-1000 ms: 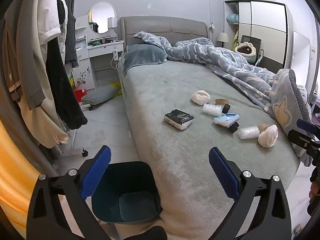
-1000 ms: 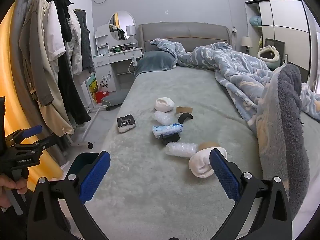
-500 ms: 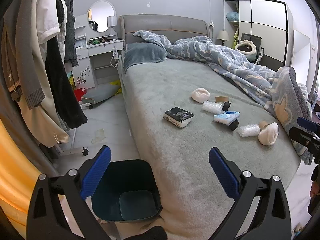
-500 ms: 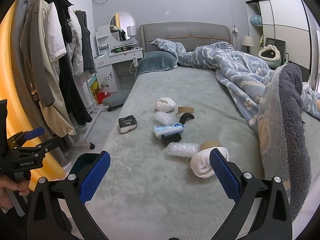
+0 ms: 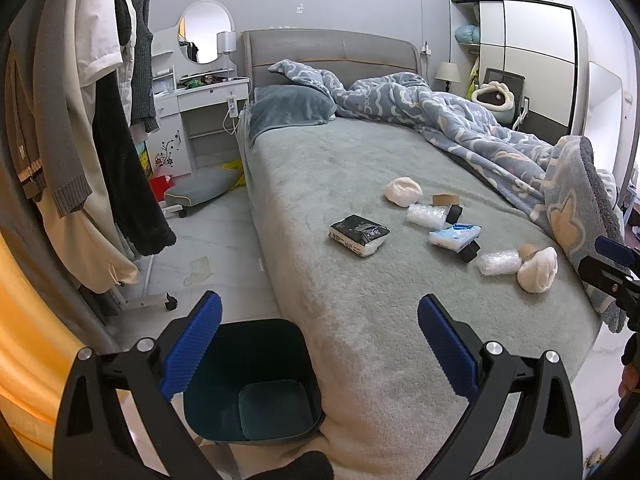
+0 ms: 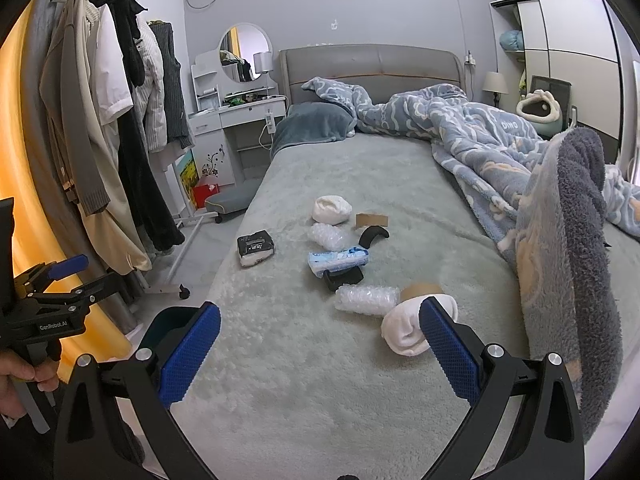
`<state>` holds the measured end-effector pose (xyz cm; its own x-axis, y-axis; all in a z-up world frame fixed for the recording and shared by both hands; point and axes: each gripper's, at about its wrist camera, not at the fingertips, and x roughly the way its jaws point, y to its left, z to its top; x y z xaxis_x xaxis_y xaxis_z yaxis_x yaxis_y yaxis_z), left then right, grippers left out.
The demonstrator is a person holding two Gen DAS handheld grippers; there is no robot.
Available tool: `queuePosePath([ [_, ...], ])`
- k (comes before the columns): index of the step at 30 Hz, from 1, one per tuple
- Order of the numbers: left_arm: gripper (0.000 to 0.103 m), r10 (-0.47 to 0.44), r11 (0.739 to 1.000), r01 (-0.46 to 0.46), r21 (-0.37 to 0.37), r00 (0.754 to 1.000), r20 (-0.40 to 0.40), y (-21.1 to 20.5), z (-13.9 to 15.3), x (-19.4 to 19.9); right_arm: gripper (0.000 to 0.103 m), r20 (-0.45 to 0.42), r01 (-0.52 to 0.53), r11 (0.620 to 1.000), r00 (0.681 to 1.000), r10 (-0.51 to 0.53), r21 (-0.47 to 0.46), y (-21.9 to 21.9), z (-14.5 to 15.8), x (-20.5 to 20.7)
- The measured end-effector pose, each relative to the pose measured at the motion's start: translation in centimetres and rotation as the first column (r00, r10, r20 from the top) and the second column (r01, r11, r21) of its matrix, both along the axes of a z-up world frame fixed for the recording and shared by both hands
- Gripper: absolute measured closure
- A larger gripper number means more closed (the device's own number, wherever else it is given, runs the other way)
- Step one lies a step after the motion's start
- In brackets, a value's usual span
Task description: Collect trash
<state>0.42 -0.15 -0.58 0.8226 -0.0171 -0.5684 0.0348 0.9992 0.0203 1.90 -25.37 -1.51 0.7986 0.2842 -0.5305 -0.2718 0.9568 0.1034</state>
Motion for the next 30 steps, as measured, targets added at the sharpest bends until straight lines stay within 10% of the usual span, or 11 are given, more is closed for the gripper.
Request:
queuePosePath([
  [30,0.003,0.012,1.000,-0.012,-0.003,1.000,-0.011,-0.09,-0.30,-0.27,0.003,0.001,-0.001,1.000,1.000,0.001,-0.002,0.05,0.12,-0.05],
])
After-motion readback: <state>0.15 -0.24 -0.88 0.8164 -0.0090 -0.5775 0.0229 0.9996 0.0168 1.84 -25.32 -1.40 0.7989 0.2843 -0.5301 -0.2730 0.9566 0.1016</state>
